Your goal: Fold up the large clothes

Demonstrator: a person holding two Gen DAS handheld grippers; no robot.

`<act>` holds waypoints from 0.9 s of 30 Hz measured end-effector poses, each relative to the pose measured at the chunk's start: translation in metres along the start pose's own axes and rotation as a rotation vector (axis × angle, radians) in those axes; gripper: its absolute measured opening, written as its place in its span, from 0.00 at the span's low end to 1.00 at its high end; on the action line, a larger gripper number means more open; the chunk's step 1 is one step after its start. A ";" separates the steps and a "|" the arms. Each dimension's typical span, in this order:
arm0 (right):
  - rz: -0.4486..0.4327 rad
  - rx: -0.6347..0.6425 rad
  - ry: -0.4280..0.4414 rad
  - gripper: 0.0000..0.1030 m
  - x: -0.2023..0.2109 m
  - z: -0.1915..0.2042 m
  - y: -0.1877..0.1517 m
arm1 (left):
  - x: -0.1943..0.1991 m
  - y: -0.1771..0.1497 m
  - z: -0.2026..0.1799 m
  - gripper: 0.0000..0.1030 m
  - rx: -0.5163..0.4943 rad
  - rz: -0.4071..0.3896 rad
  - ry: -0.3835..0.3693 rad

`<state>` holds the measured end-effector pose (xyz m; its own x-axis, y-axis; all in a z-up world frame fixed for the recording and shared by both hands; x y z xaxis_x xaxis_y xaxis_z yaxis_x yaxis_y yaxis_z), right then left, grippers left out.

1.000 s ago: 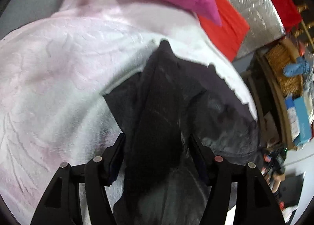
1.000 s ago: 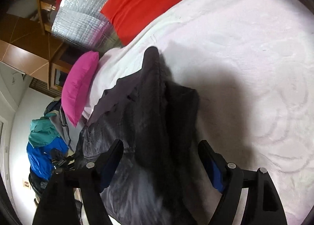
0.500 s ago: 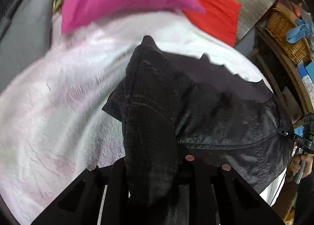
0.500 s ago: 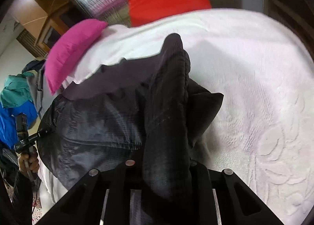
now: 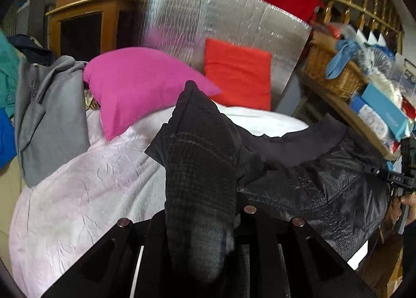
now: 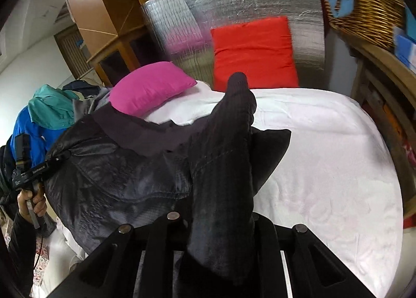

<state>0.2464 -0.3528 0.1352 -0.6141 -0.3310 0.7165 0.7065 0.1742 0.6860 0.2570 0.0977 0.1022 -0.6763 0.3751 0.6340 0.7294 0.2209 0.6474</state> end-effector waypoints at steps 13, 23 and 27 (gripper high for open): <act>0.157 -0.354 0.043 0.58 -0.072 -0.043 -0.189 | -0.085 -0.162 0.099 0.42 0.318 0.293 0.050; 0.056 -0.313 -0.062 0.63 -0.018 -0.083 -0.142 | -0.035 -0.122 0.113 0.47 0.249 0.213 0.033; 0.114 -0.228 -0.034 0.63 -0.055 -0.065 -0.109 | -0.054 -0.102 0.104 0.51 0.235 0.219 0.037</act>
<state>0.2256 -0.4141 0.0127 -0.5348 -0.2887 0.7941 0.8305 -0.0063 0.5570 0.2301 0.1489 -0.0422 -0.5008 0.4051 0.7650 0.8589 0.3424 0.3810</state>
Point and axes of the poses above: each gripper's, at about its wrist camera, not at the fingertips, and x roughly against the way its jaws point, z to its left, y to its top, the point moved 8 cm from there along -x, roughly the way its jaws point, and after that the axes turned 12 degrees about x, right-handed, at the moved point
